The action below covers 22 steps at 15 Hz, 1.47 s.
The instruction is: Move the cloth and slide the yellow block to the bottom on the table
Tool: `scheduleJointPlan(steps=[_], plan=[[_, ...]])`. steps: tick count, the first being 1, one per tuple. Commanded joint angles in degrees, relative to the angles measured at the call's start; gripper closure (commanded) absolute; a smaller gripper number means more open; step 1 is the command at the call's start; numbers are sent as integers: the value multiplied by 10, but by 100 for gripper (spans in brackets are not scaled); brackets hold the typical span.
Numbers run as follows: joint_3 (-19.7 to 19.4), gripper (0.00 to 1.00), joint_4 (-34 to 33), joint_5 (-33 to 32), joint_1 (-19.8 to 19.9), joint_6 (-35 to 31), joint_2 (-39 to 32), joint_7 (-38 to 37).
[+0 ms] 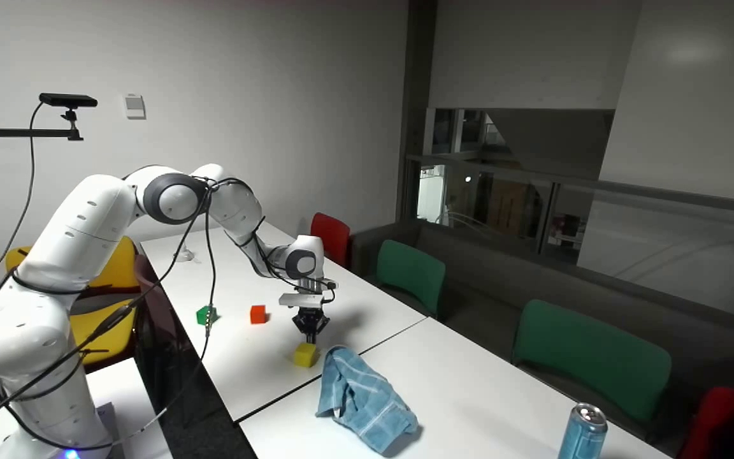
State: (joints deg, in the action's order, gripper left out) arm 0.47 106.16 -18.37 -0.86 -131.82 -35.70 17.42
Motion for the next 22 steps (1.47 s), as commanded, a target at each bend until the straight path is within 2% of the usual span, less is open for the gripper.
scheduleJointPlan(steps=[1, 6, 9, 16, 22], plan=[[-12, 100, 98, -22, -10, -24, 78, -32], [-14, 100, 161, -40, -17, -21, 126, -74], [-13, 100, 175, -46, -16, -28, 136, -80], [-45, 100, 172, -113, -20, -153, 125, -103], [-79, 100, 175, -181, -27, -210, 116, -134]])
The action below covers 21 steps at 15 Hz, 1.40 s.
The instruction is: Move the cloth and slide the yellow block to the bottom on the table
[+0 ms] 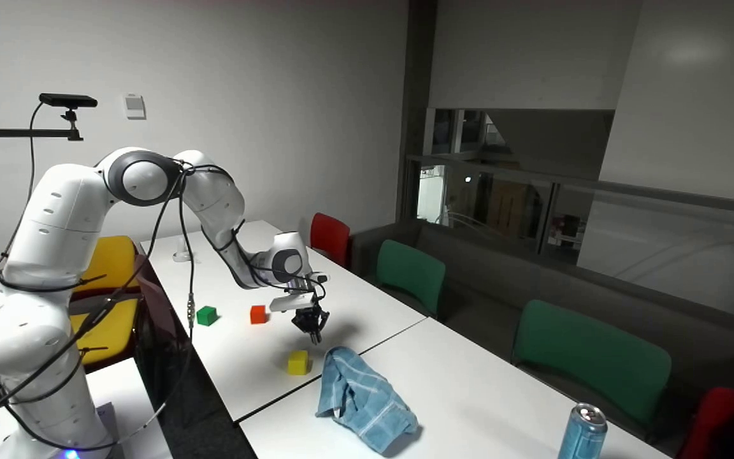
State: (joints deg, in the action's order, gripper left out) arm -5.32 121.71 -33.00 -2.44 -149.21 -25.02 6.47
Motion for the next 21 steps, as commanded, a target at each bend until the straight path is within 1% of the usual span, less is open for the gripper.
scheduleJointPlan(steps=[1, 5, 9, 13, 15, 17, 21], plan=[[-21, 100, 20, -38, -9, -45, 8, -28], [-11, 100, 18, -13, 4, -104, -11, -17], [-17, 100, 17, -11, -3, -130, -28, -13], [-25, 100, 20, -14, -11, -119, -31, -19], [-35, 100, 22, -23, -21, -108, -28, -28], [-46, 100, 24, -31, -31, -96, -24, -34], [-53, 100, 34, -34, -48, -57, -15, -35]])
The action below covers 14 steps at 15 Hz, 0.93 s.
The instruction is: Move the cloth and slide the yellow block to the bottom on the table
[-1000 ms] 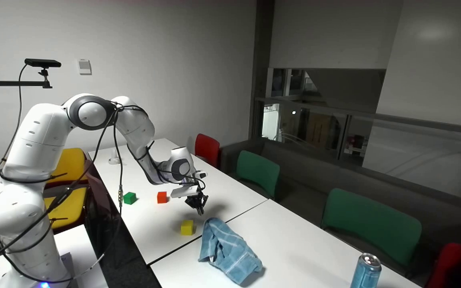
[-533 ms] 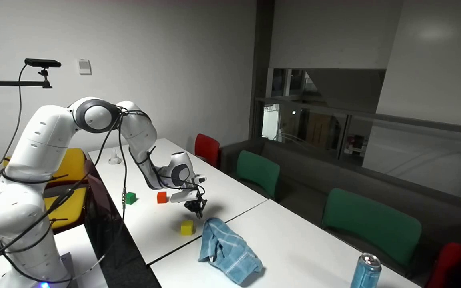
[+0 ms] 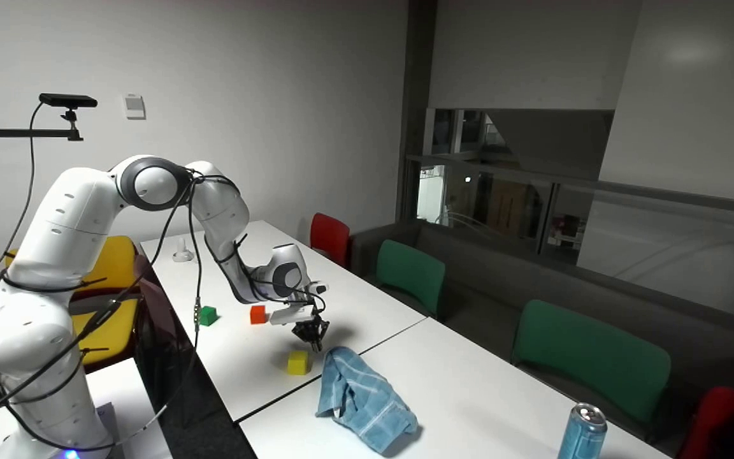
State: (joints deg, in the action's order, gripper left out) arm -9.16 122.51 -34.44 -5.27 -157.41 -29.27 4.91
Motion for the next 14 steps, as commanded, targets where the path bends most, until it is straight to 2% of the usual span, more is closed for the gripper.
scheduleJointPlan(steps=[1, 14], plan=[[-11, 100, 29, -19, -19, 32, 28, -17], [30, 100, 49, -3, -20, 177, 34, -3]])
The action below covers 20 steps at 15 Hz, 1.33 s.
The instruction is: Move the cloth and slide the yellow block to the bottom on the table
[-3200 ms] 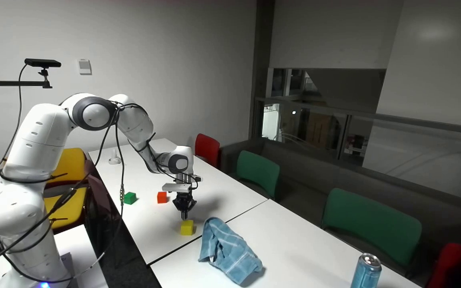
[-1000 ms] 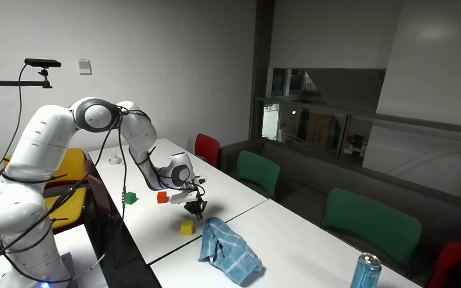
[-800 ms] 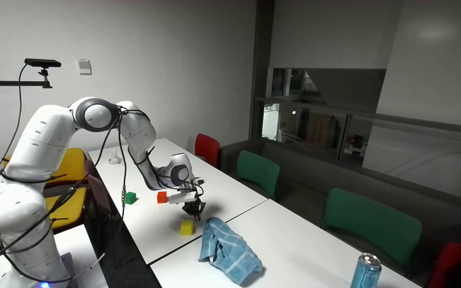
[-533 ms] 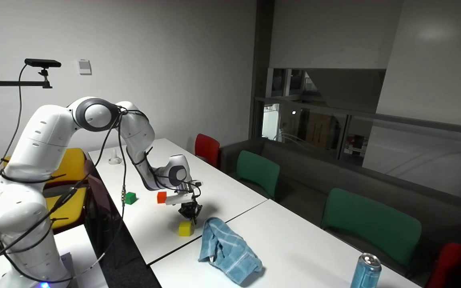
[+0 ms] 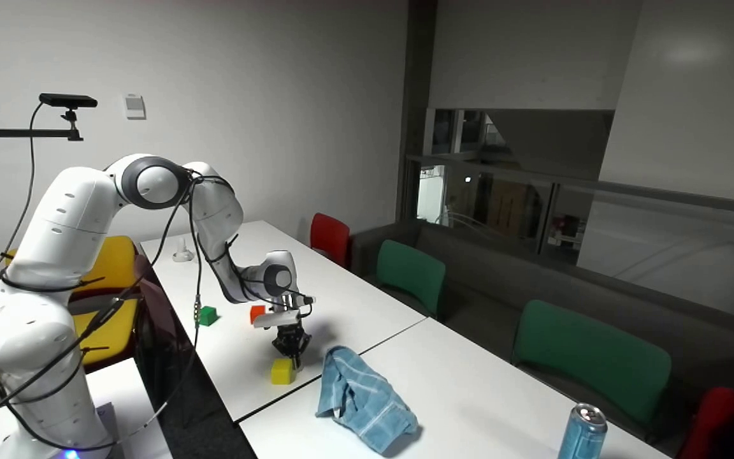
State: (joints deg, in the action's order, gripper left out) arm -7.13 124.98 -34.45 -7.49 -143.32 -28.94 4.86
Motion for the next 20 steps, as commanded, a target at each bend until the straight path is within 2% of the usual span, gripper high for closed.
scheduleJointPlan(steps=[1, 7, 11, 17, 20], plan=[[12, 100, 23, -2, 3, 50, 30, -3], [27, 100, 20, 0, 7, 111, 28, 2], [32, 100, 20, 0, 9, 118, 30, -7], [19, 100, 43, -22, 5, -17, 64, -68], [1, 100, 68, -50, -1, -114, 90, -123]])
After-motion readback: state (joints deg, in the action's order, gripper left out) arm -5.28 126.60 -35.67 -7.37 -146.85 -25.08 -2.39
